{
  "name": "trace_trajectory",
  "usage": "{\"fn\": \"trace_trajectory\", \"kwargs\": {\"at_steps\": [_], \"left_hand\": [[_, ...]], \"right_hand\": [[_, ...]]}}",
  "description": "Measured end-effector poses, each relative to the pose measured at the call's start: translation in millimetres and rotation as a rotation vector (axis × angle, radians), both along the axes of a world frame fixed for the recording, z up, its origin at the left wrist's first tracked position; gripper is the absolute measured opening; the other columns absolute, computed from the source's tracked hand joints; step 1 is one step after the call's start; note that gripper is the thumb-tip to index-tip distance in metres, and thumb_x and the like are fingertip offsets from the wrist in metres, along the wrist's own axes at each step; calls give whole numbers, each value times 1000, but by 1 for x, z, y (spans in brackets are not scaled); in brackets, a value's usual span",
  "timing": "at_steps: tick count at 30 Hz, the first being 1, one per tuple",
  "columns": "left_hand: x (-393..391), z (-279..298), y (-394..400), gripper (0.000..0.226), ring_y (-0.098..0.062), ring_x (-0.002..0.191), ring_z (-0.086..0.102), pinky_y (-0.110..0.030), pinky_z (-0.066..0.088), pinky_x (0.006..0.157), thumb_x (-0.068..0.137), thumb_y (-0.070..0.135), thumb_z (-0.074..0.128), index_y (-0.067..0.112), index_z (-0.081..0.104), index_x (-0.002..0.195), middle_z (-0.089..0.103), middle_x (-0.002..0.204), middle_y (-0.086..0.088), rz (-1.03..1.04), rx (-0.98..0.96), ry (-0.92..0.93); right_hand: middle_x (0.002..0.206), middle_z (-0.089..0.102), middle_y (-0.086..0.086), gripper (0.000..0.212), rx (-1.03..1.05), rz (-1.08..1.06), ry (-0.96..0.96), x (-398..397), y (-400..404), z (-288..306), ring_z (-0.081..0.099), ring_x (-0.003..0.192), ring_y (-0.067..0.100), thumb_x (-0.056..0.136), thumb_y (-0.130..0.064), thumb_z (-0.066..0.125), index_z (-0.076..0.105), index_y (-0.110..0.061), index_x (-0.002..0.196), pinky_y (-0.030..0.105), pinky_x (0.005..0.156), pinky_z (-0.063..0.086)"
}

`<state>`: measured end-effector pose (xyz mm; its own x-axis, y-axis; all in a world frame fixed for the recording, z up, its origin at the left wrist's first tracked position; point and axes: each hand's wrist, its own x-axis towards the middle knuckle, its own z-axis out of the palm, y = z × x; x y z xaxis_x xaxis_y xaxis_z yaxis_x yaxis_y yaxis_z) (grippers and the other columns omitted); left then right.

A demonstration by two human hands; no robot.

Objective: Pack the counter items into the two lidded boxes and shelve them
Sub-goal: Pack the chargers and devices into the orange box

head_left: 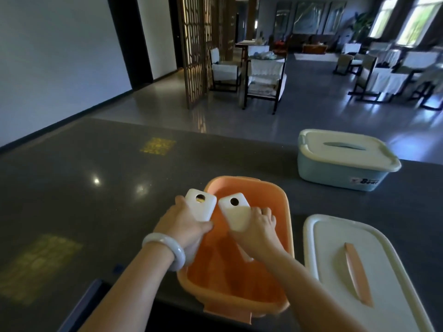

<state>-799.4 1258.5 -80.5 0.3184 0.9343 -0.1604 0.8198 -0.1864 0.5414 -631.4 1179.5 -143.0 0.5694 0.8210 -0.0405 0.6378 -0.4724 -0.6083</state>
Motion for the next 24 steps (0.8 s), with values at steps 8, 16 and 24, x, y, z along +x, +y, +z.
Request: {"fn": "trace_trajectory", "kwargs": {"at_steps": [8,16,24], "left_hand": [[10,1,16,91,-23,97,57,-38,52,79,63,60,78,18,31,128,50,116,-3,-136,-40,173],[4,-3,22,68,-24,82,61,-40,54,72,72,45,75,19,33,117,56,99,-4,-147,-118,73],[12,-9,26,75,-22,74,53,-36,44,61,69,44,76,17,32,123,50,97,-5,-160,-20,177]], "right_hand": [[144,35,7,90,-171,20,27,6,5,-19,39,132,27,77,-50,71,23,-16,145,41,106,38],[128,46,-3,88,-291,171,-39,9,8,-21,49,110,16,63,-48,81,36,-25,135,29,87,45],[135,36,-3,82,-555,463,-167,2,2,-29,40,121,22,69,-44,77,32,-31,136,45,101,38]]}}
